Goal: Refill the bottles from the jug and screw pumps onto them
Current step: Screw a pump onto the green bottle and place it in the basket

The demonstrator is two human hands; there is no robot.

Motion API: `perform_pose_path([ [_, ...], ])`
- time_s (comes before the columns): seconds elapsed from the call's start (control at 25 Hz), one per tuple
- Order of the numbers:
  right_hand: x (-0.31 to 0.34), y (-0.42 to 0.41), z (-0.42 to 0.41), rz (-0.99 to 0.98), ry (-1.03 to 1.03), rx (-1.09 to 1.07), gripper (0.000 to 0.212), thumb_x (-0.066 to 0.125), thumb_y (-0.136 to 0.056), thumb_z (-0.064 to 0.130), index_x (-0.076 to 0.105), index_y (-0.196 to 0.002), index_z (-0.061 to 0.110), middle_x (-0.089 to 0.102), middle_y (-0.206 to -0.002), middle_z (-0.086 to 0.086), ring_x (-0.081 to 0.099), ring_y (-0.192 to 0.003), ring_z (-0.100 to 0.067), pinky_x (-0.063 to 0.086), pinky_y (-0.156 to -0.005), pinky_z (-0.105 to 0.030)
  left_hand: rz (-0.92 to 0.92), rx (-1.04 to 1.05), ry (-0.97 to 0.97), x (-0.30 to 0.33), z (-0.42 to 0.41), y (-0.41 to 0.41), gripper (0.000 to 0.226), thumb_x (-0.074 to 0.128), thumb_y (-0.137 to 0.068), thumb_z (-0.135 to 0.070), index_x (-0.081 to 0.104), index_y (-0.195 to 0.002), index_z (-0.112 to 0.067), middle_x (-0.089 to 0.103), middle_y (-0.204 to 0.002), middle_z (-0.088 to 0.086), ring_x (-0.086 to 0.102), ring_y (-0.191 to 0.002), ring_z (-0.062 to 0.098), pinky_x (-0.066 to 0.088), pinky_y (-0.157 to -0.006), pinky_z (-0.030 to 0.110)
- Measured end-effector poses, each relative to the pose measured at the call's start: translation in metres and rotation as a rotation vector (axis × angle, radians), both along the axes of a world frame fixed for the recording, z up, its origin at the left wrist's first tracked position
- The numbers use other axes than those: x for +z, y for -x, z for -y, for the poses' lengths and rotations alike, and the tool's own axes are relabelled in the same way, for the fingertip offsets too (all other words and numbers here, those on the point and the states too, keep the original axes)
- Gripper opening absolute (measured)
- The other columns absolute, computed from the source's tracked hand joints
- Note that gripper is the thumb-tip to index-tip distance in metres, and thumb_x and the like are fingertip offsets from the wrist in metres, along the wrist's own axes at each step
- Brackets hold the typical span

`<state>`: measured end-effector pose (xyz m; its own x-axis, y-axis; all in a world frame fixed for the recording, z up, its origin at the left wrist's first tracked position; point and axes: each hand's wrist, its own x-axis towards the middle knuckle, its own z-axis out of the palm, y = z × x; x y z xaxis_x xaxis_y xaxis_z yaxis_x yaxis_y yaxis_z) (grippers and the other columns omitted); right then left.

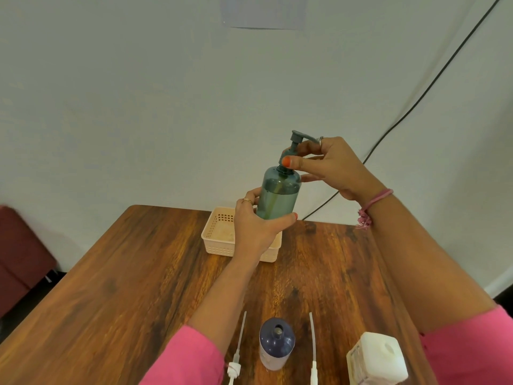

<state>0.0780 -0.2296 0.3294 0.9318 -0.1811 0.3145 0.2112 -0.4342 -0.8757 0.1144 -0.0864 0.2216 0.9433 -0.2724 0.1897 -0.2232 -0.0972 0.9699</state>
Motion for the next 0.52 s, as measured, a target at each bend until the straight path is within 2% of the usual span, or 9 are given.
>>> perform_pose_path([
  [0.16, -0.010, 0.003, -0.005, -0.007, -0.166, 0.063, 0.026, 0.065, -0.087, 0.017, 0.064, -0.113, 0.011, 0.067, -0.114, -0.004, 0.067, -0.101, -0.015, 0.058, -0.079, -0.033, 0.006, 0.011, 0.017, 0.001, 0.000, -0.001, 0.073, 0.089, -0.059, -0.030, 0.042, -0.115, -0.035, 0.048, -0.118, -0.005, 0.048, -0.096, 0.001, 0.043, -0.068, 0.012],
  [0.36, -0.022, 0.000, -0.013, 0.111, -0.299, -0.038, 0.024, 0.072, -0.080, 0.009, 0.066, -0.104, 0.009, 0.071, -0.095, 0.000, 0.070, -0.087, -0.010, 0.056, -0.077, -0.027, 0.007, 0.000, 0.015, -0.001, 0.002, 0.000, 0.074, 0.090, -0.057, -0.029, 0.043, -0.114, -0.036, 0.048, -0.119, -0.003, 0.049, -0.101, 0.004, 0.052, -0.081, 0.025],
  [0.44, -0.021, 0.002, -0.010, 0.086, -0.289, 0.028, 0.026, 0.066, -0.086, 0.009, 0.064, -0.111, 0.010, 0.071, -0.104, -0.002, 0.069, -0.097, -0.013, 0.056, -0.079, -0.032, -0.007, -0.003, 0.018, -0.001, 0.002, -0.001, 0.074, 0.090, -0.058, -0.029, 0.043, -0.114, -0.036, 0.049, -0.119, -0.003, 0.049, -0.100, 0.004, 0.052, -0.082, 0.026],
  [0.52, -0.017, 0.004, -0.002, 0.051, -0.257, 0.117, 0.029, 0.059, -0.090, 0.009, 0.060, -0.119, 0.014, 0.068, -0.115, -0.004, 0.065, -0.108, -0.017, 0.057, -0.080, -0.037, -0.009, -0.015, 0.024, -0.001, 0.002, -0.002, 0.073, 0.090, -0.058, -0.029, 0.043, -0.114, -0.037, 0.049, -0.119, -0.003, 0.050, -0.097, 0.000, 0.050, -0.078, 0.021],
])
